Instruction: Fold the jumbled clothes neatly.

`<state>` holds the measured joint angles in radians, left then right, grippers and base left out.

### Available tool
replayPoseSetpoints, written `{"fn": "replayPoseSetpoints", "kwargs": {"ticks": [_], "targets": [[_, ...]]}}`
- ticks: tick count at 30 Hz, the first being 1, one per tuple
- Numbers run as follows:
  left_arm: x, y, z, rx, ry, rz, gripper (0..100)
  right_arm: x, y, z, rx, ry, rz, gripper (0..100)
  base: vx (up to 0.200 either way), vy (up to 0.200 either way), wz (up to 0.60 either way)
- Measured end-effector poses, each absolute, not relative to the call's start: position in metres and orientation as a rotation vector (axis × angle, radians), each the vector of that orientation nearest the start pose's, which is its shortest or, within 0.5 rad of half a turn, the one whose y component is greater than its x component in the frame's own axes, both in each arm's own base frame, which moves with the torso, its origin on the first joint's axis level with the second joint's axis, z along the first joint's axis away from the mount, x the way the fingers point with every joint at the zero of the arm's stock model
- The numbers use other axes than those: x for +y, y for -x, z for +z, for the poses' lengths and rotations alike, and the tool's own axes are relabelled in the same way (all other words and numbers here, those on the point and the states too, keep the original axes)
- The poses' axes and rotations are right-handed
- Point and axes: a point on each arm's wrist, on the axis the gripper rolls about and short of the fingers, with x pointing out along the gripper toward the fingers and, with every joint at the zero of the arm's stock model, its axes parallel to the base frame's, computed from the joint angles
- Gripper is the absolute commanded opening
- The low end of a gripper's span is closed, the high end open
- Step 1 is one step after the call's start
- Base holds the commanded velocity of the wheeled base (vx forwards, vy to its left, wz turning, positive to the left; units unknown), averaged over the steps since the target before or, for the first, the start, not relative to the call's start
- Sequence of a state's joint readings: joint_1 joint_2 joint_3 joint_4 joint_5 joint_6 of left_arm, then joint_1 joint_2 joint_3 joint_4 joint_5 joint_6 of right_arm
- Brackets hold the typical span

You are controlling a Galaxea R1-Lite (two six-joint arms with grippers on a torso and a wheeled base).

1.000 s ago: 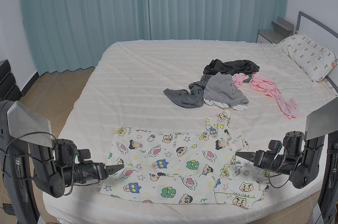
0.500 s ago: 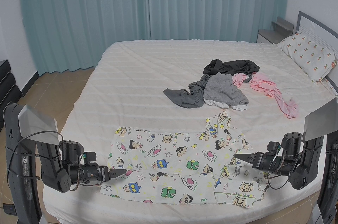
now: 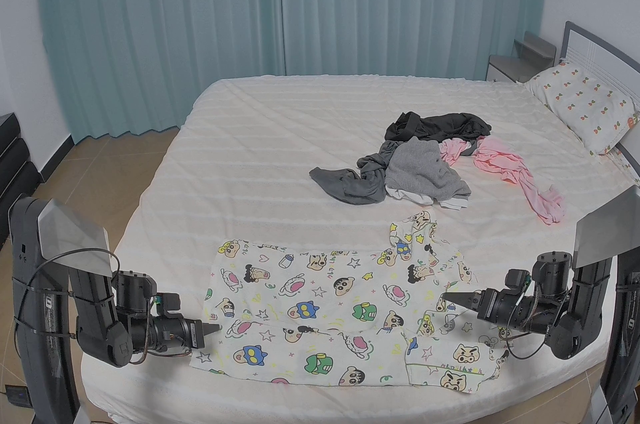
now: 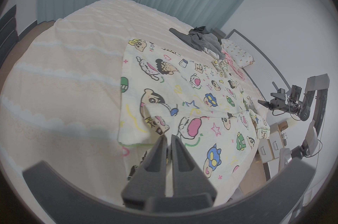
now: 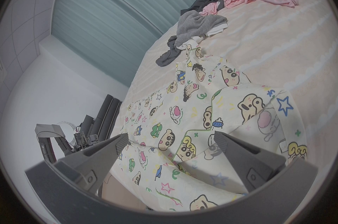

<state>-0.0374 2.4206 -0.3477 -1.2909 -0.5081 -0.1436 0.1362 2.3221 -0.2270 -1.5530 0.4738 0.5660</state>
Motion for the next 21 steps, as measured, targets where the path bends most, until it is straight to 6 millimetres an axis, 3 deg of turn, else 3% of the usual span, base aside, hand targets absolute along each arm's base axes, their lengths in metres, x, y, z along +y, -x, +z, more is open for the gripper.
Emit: {"fn": "replayPoseSetpoints", "kwargs": {"ticks": [21], "targets": [[-0.015, -0.242, -0.050, 0.864, 0.260, -0.456, 0, 0.047, -0.264, -0.022, 0.701, -0.622, 0.429, 100, 0.000, 0.000, 0.00]]}}
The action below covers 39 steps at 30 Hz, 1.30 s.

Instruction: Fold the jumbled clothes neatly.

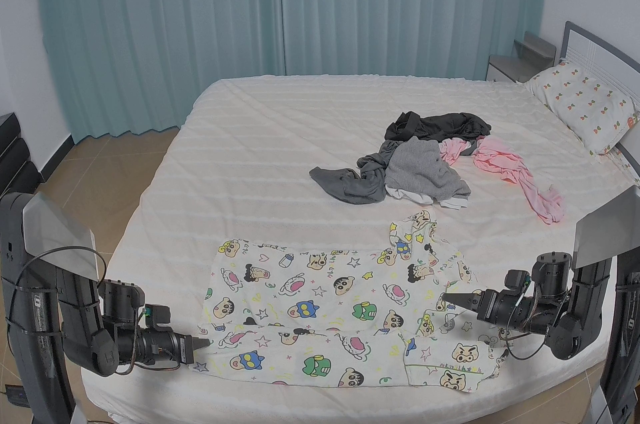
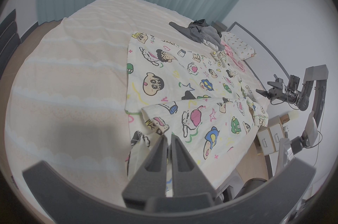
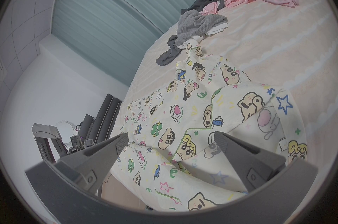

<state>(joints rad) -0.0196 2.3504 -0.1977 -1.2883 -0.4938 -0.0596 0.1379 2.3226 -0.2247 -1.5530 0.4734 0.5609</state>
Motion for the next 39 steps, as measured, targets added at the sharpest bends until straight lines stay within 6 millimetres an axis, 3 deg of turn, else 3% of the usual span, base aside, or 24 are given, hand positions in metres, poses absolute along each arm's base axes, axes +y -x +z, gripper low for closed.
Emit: {"fn": "replayPoseSetpoints", "kwargs": {"ticks": [11, 21, 26, 36, 37, 39], "targets": [[-0.008, -0.227, -0.049, 0.890, 0.199, -0.432, 0, 0.047, -0.264, -0.022, 0.700, -0.622, 0.430, 100, 0.000, 0.000, 0.00], [-0.008, -0.230, -0.049, 0.873, 0.194, -0.432, 0, 0.035, -0.262, -0.022, 0.674, -0.542, 0.414, 100, 0.000, 0.000, 0.00], [-0.008, -0.232, -0.049, 0.868, 0.194, -0.432, 0, 0.027, -0.255, -0.036, 0.721, -0.432, 0.414, 100, 0.000, 0.000, 0.00], [-0.008, -0.232, -0.050, 0.869, 0.197, -0.433, 0, 0.024, -0.243, -0.055, 0.826, -0.435, 0.403, 100, 0.000, 0.000, 0.00], [-0.008, -0.232, -0.050, 0.869, 0.197, -0.433, 0, 0.024, -0.243, -0.056, 0.831, -0.438, 0.408, 0, 0.000, 0.000, 0.00], [-0.009, -0.232, -0.050, 0.869, 0.196, -0.434, 0, 0.024, -0.242, -0.057, 0.838, -0.448, 0.430, 0, 0.000, 0.000, 0.00]]}}
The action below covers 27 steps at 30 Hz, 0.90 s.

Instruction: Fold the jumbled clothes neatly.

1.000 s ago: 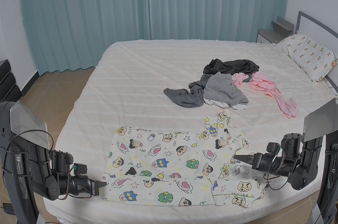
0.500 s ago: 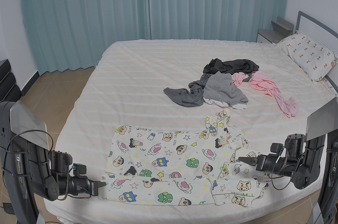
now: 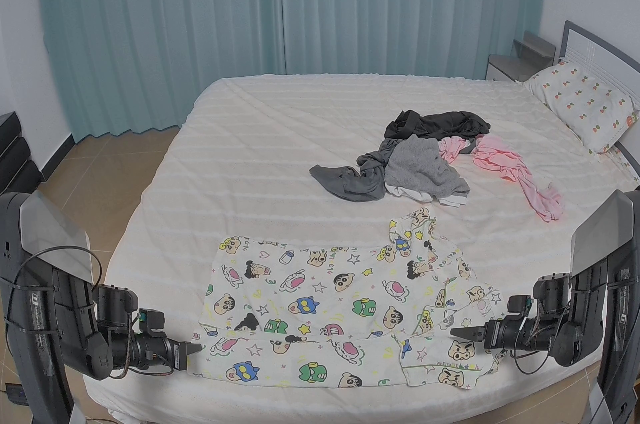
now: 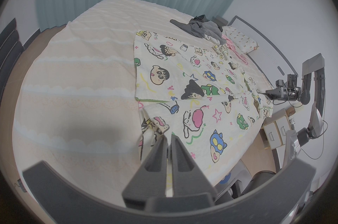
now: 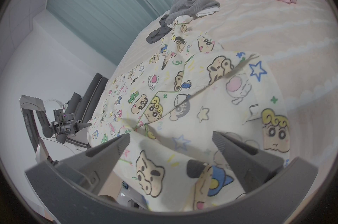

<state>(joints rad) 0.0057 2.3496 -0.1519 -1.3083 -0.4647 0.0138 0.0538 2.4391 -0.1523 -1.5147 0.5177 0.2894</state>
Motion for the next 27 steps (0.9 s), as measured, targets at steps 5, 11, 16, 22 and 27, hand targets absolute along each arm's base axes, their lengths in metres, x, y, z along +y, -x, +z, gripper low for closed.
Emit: {"fn": "replayPoseSetpoints", "kwargs": {"ticks": [5, 11, 16, 22, 27], "targets": [[-0.0091, -0.2328, -0.0502, 0.869, 0.196, -0.435, 0, 0.0245, -0.2396, -0.0568, 0.844, -0.459, 0.456, 0, 0.000, 0.000, 0.00], [-0.0091, -0.2328, -0.0503, 0.869, 0.195, -0.434, 0, 0.0242, -0.2382, -0.0563, 0.847, -0.468, 0.471, 0, 0.000, 0.000, 0.00], [-0.0089, -0.2336, -0.0502, 0.866, 0.195, -0.433, 0, 0.0225, -0.2409, -0.0546, 0.818, -0.468, 0.475, 0, 0.000, 0.000, 0.00], [-0.0091, -0.2340, -0.0503, 0.866, 0.195, -0.434, 0, 0.0188, -0.2415, -0.0549, 0.813, -0.473, 0.462, 0, 0.000, 0.000, 0.00], [-0.0092, -0.2343, -0.0503, 0.864, 0.194, -0.435, 0, 0.0200, -0.2410, -0.0551, 0.816, -0.470, 0.466, 100, 0.000, 0.000, 0.00]]}}
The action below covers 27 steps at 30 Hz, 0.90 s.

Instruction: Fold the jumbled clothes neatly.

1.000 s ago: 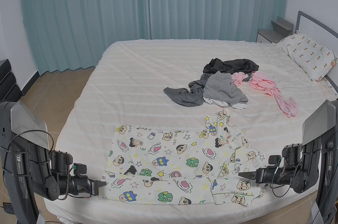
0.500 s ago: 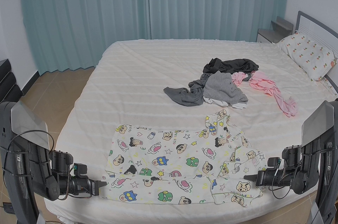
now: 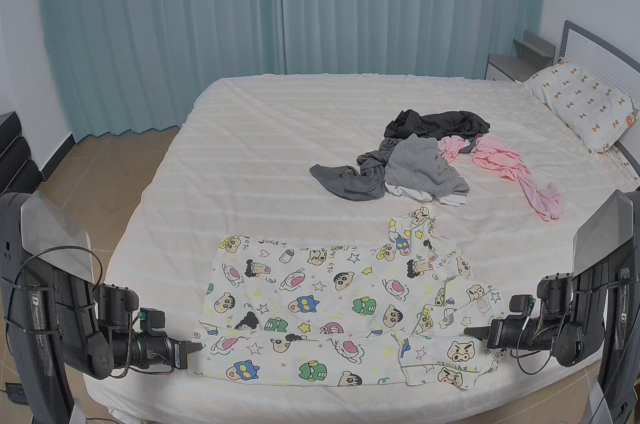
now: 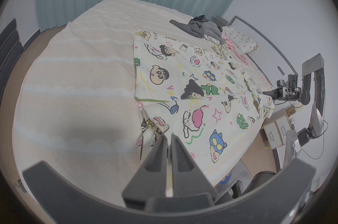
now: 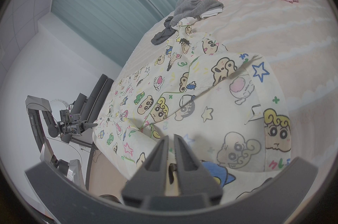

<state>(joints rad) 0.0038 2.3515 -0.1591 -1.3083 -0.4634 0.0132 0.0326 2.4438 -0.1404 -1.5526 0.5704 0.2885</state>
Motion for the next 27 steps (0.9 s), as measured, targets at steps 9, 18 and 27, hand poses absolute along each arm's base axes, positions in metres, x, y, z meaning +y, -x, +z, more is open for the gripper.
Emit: {"fn": "replayPoseSetpoints", "kwargs": {"ticks": [9, 18, 27], "targets": [[-0.009, -0.234, -0.050, 0.864, 0.194, -0.435, 0, 0.016, -0.244, -0.056, 0.806, -0.481, 0.469, 100, 0.000, 0.000, 0.00], [-0.010, -0.234, -0.050, 0.864, 0.194, -0.436, 0, 0.014, -0.238, -0.059, 0.817, -0.438, 0.496, 100, 0.000, 0.000, 0.00], [-0.009, -0.234, -0.050, 0.865, 0.195, -0.435, 0, 0.012, -0.230, -0.068, 0.845, -0.385, 0.544, 0, 0.000, 0.000, 0.00]]}}
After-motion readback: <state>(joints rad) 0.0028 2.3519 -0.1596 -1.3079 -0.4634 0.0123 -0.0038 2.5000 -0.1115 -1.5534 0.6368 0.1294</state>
